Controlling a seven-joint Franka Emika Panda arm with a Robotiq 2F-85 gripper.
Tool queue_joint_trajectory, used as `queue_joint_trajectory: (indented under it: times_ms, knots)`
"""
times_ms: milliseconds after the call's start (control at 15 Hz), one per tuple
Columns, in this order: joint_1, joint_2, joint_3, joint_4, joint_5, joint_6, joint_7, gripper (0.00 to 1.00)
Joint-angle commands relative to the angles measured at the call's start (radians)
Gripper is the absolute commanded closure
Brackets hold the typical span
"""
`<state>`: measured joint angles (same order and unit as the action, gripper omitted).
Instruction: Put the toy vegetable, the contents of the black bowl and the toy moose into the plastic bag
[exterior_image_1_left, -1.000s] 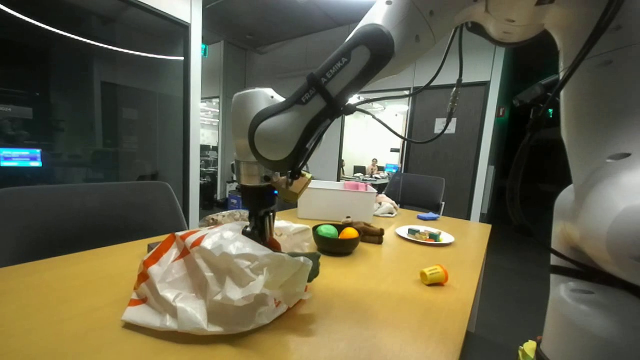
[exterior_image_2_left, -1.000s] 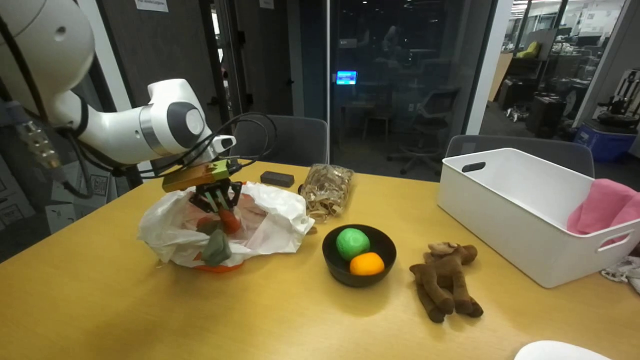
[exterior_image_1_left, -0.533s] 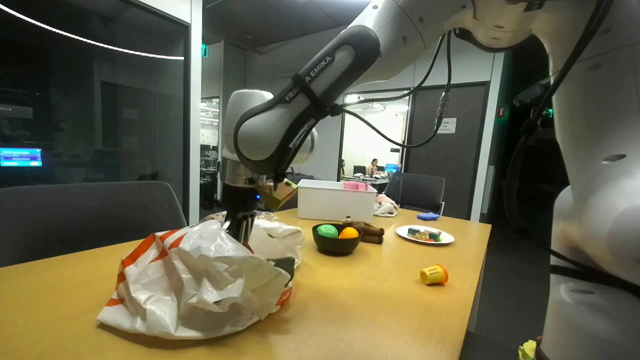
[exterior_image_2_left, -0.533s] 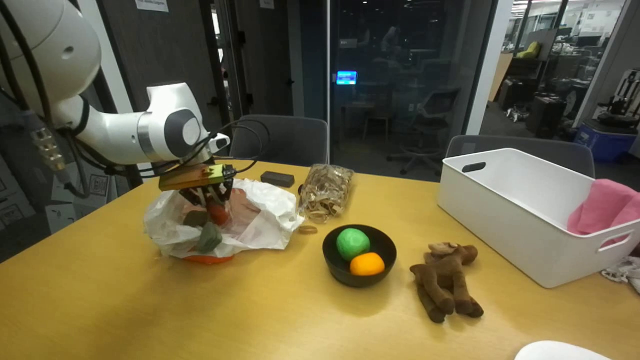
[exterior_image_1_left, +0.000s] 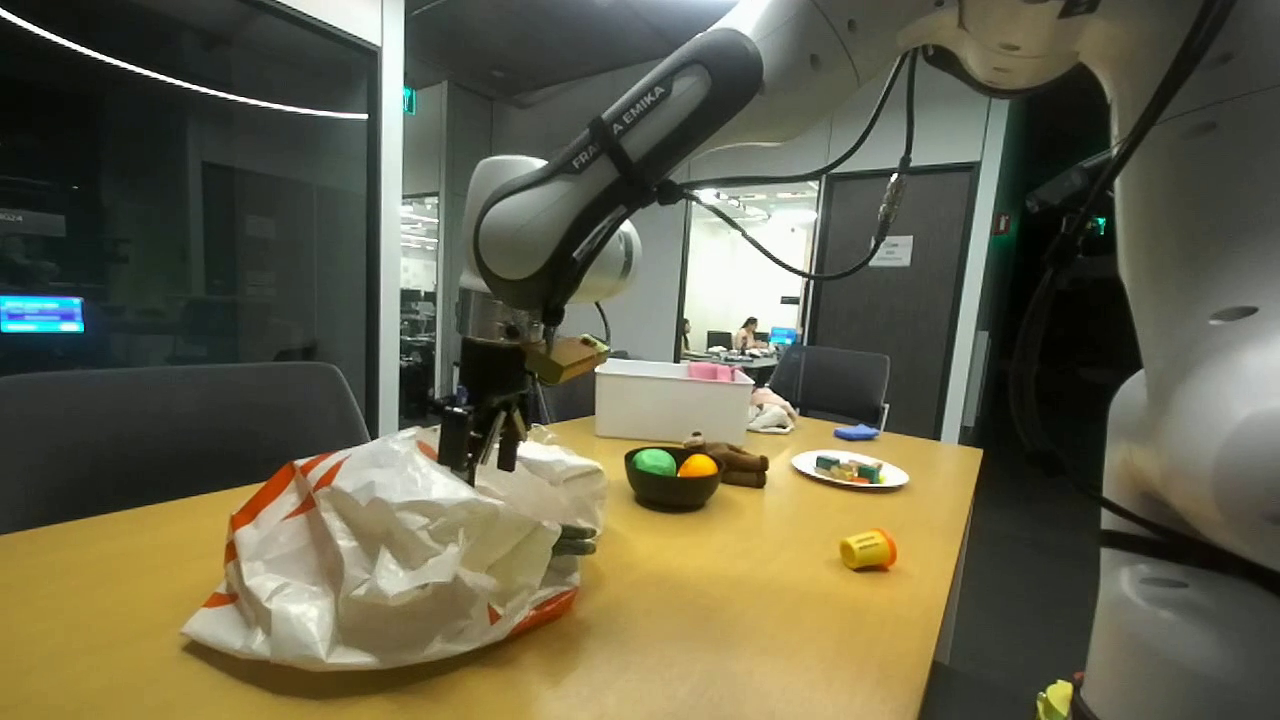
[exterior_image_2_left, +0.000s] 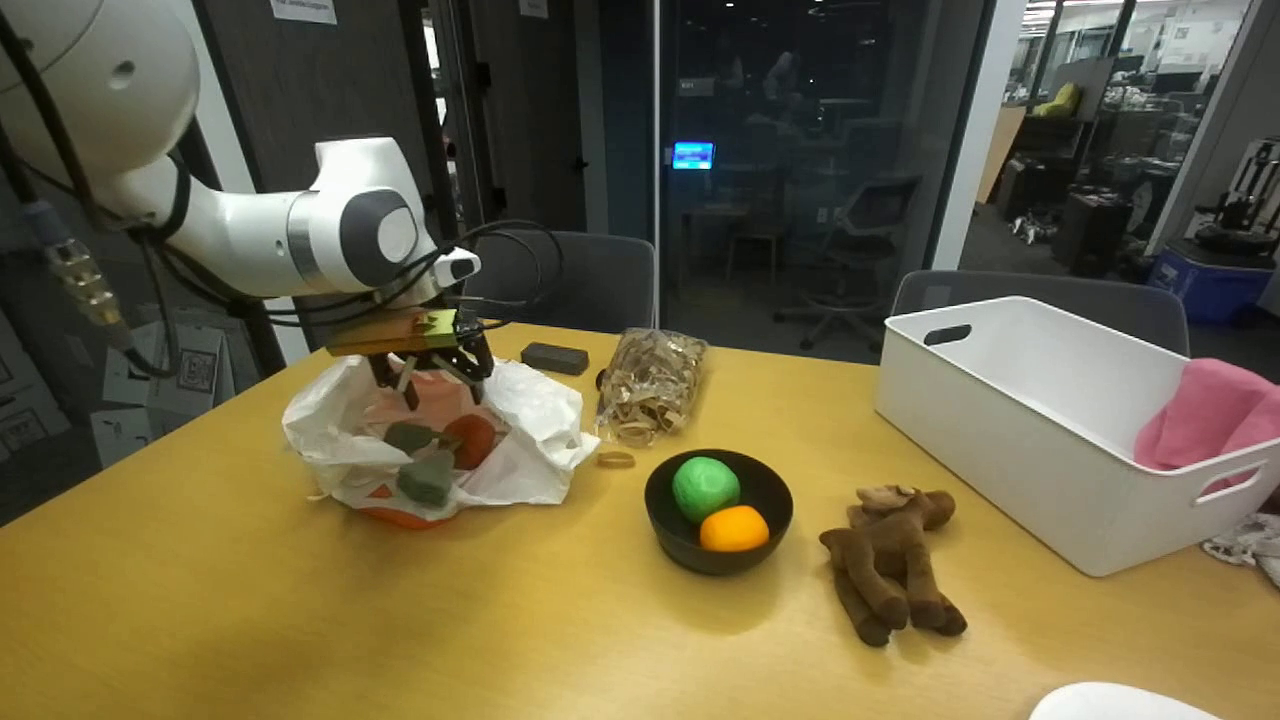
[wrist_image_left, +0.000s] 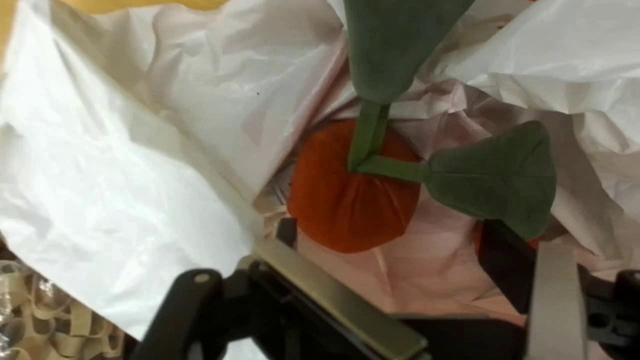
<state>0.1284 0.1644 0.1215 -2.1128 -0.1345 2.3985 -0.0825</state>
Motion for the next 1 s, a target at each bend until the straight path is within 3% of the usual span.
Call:
queue_joint_trajectory:
  times_ms: [0, 200, 400, 933]
  knots:
    - [-0.002, -0.095, -0.027, 0.015, -0.029, -0.177, 0.102, 0.0]
    - [-0.028, -0.192, -0.054, 0.019, -0.032, -0.308, 0.208, 0.0]
    - [-0.08, -0.272, -0.092, 0.022, 0.004, -0.363, 0.256, 0.0]
    - [-0.239, -0.266, -0.229, 0.011, 0.084, -0.255, 0.352, 0.0]
